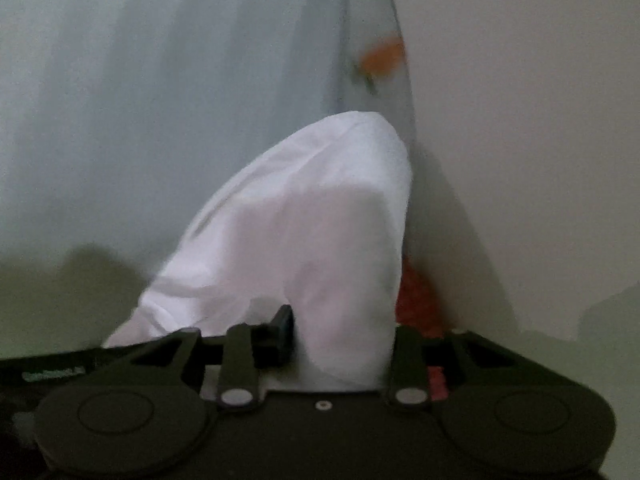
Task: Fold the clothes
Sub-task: 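Lift the folded shirt with both grippers and carry it toward the red cloth, then set the folded shirt down by the wall and open both grippers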
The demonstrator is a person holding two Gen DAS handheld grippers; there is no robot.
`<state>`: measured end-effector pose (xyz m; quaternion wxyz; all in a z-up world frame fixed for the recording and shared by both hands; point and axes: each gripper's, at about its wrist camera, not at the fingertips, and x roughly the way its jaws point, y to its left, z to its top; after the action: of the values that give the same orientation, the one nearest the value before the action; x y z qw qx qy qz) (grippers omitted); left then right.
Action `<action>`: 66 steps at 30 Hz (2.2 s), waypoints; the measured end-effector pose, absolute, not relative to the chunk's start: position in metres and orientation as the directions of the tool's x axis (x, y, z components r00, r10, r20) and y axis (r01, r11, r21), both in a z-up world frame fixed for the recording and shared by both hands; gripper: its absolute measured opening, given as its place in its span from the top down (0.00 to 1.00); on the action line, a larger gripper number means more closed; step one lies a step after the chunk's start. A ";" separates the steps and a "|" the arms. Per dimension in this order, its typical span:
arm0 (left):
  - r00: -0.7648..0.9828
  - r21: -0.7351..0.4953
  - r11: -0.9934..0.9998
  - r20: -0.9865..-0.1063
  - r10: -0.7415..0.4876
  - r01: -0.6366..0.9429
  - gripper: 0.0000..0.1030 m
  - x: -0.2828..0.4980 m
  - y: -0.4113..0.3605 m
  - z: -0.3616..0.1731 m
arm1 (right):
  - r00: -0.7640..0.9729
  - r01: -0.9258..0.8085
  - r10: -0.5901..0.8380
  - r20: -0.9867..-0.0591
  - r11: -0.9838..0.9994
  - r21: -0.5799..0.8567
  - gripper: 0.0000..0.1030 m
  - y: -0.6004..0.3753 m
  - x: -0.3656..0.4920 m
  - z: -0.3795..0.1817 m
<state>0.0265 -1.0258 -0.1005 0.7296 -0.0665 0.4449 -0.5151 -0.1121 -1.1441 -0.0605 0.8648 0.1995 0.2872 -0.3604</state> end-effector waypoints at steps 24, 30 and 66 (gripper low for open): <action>0.230 -0.206 0.431 -0.610 -0.759 0.878 0.11 -0.014 -0.943 -0.062 | 0.418 0.857 -0.761 -0.496 0.512 -0.062 0.01 -1.053 -0.146 -0.050; 0.243 -0.176 0.415 -0.588 -0.772 0.893 0.02 -0.051 -0.853 -0.025 | 0.421 0.870 -0.764 -0.489 0.492 -0.021 0.01 -0.975 -0.195 -0.028; 0.340 -0.050 0.442 -0.564 -0.753 0.896 0.00 -0.172 -0.620 -0.011 | 0.450 0.850 -0.717 -0.533 0.526 0.010 0.01 -0.719 -0.321 -0.048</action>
<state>-0.1716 -0.6205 -0.0113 0.8072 0.1358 0.2632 -0.5106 -0.3212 -0.7191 -0.0476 0.8401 0.1392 0.2397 -0.4663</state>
